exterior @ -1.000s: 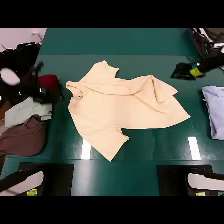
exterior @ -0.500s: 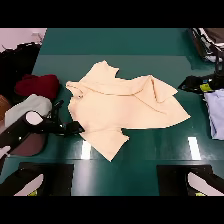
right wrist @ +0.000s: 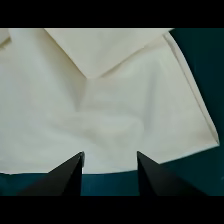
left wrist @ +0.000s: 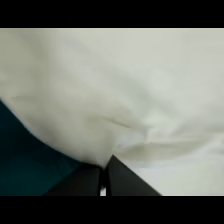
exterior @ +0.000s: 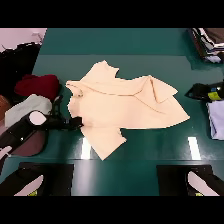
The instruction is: Fold the shirts.
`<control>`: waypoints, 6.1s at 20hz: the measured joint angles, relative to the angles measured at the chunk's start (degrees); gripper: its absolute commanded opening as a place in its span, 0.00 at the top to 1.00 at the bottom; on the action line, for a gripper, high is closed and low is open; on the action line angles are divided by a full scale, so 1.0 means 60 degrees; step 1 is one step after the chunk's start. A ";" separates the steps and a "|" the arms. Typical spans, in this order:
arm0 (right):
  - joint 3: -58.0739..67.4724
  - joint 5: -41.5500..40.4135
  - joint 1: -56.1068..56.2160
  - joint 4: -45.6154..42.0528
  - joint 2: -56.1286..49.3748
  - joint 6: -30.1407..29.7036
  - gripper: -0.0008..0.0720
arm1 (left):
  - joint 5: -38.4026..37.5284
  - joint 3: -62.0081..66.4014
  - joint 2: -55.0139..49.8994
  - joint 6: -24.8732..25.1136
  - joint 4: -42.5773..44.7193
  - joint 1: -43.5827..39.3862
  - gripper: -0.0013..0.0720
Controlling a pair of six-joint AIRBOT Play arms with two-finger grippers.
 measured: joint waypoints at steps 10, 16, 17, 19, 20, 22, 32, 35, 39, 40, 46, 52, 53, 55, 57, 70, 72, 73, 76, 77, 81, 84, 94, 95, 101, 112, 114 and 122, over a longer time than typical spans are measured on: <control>-0.4229 -0.0871 -0.4229 0.2000 -0.0627 -0.1348 0.49 | -0.0488 0.2237 0.0007 -0.0208 0.1206 -0.0018 0.95; -0.4299 -0.1989 -0.3683 0.3129 -0.1847 -0.1770 0.57 | -0.0605 0.2350 0.0004 -0.0317 0.1264 -0.0018 0.95; -0.4149 -0.2153 -0.3453 0.3195 -0.2000 -0.1814 0.66 | -0.0616 0.2357 0.0007 -0.0324 0.1268 -0.0018 0.95; -0.3843 -0.2459 -0.3049 0.3053 -0.2208 -0.1843 0.97 | -0.0623 0.2364 0.0004 -0.0335 0.1271 -0.0018 0.95; -0.3690 -0.2535 -0.2878 0.3053 -0.2244 -0.1858 0.97 | -0.0627 0.2390 0.0015 -0.0342 0.1271 -0.0018 0.95; -0.3381 -0.2528 -0.2557 0.3111 -0.2131 -0.1949 0.97 | -0.0718 0.2616 0.0033 -0.0357 0.1297 -0.0022 0.95; 0.2164 -0.2167 -0.1942 0.3202 0.1457 -0.2076 0.97 | -0.2601 1.0480 0.0933 -0.0353 0.3479 -0.0026 0.95; 0.4306 -0.2164 -0.2310 0.3213 0.2200 -0.2076 0.97 | -0.2962 1.3500 0.1075 -0.0350 0.3993 -0.0026 0.95; 0.6459 -0.1931 -0.3206 0.3228 0.2648 -0.2073 0.97 | -0.2976 1.5686 0.1129 -0.0463 0.4295 -0.0033 0.95; 0.6870 -0.1807 -0.3395 0.3220 0.2637 -0.2047 0.97 | -0.2983 1.5915 0.1122 -0.0503 0.4335 -0.0033 0.95; 0.8484 -0.0375 -0.3515 0.3155 0.1373 -0.1362 0.97 | -0.3275 1.4407 0.0896 -0.0601 0.4674 -0.0033 0.95; 0.7012 0.0947 -0.1341 0.1300 -0.0918 -0.0645 0.97 | -0.3246 1.0812 -0.0579 -0.0725 0.5056 0.0178 0.95; 0.6615 0.1016 -0.0958 0.0900 -0.1341 -0.0605 0.97 | -0.3184 1.0367 -0.1020 -0.0754 0.5060 0.0317 0.95; 0.5796 0.1049 -0.0291 0.0157 -0.2320 -0.0499 0.97 | -0.2885 0.9821 -0.1931 -0.0787 0.4936 0.0605 0.95; 0.5235 0.0670 0.0120 -0.0219 -0.3322 -0.0441 0.97 | -0.2492 0.9519 -0.2943 -0.0780 0.4747 0.0874 0.95; 0.5442 -0.0164 0.0616 -0.0743 -0.5803 -0.0390 0.97 | -0.2364 0.8703 -0.5366 0.0925 0.2878 0.2087 0.95; 0.4539 -0.0372 0.0685 -0.0769 -0.5519 -0.0393 0.97 | -0.2550 0.8174 -0.5402 0.1169 0.2801 0.2113 0.95; 0.4109 -0.0499 0.0750 -0.0783 -0.5377 -0.0393 0.97 | -0.2543 0.7890 -0.5413 0.1224 0.2776 0.2124 0.86; 0.3002 -0.0841 0.0987 -0.0736 -0.4983 -0.0397 0.46 | -0.2437 0.7318 -0.5439 0.1100 0.2725 0.2142 0.19; 0.2783 -0.0900 0.1038 -0.0605 -0.4881 -0.0404 0.46 | -0.2452 0.7220 -0.5428 0.0998 0.2688 0.2149 0.24; 0.2430 -0.0780 0.1064 -0.0306 -0.4164 -0.0404 0.46 | -0.3224 0.6703 -0.4743 0.0761 0.3053 0.2142 0.24; 0.2346 -0.0328 0.0812 -0.0244 -0.3271 -0.0404 0.46 | -0.3672 0.5308 -0.3315 0.0586 0.3391 0.2138 0.24; 0.2302 0.0117 0.0299 -0.0153 -0.1107 -0.0404 0.46 | -0.3395 -0.0266 0.0623 0.0095 0.1738 0.1745 0.24; 0.2299 0.0160 0.0291 -0.0135 -0.1056 -0.0404 0.46 | -0.3184 -0.0557 0.0707 0.0127 0.1512 0.1734 0.24; 0.2255 0.0474 0.0255 -0.0044 -0.0911 -0.0404 0.46 | -0.2098 -0.1239 0.0885 0.0222 0.0769 0.1730 0.94; -0.3789 0.0692 -0.3195 0.0164 0.1053 -0.0441 0.45 | -0.2459 -0.0004 0.0973 0.0448 0.0495 0.1727 0.95; -0.4918 0.0463 -0.3763 0.0619 0.1242 -0.0601 0.45 | -0.2495 0.0157 0.0973 0.0470 0.0488 0.1727 0.95; -0.6342 -0.0554 -0.4007 0.2218 0.0943 -0.0882 0.58 | -0.2481 0.0317 0.0973 0.0499 0.0484 0.1727 0.95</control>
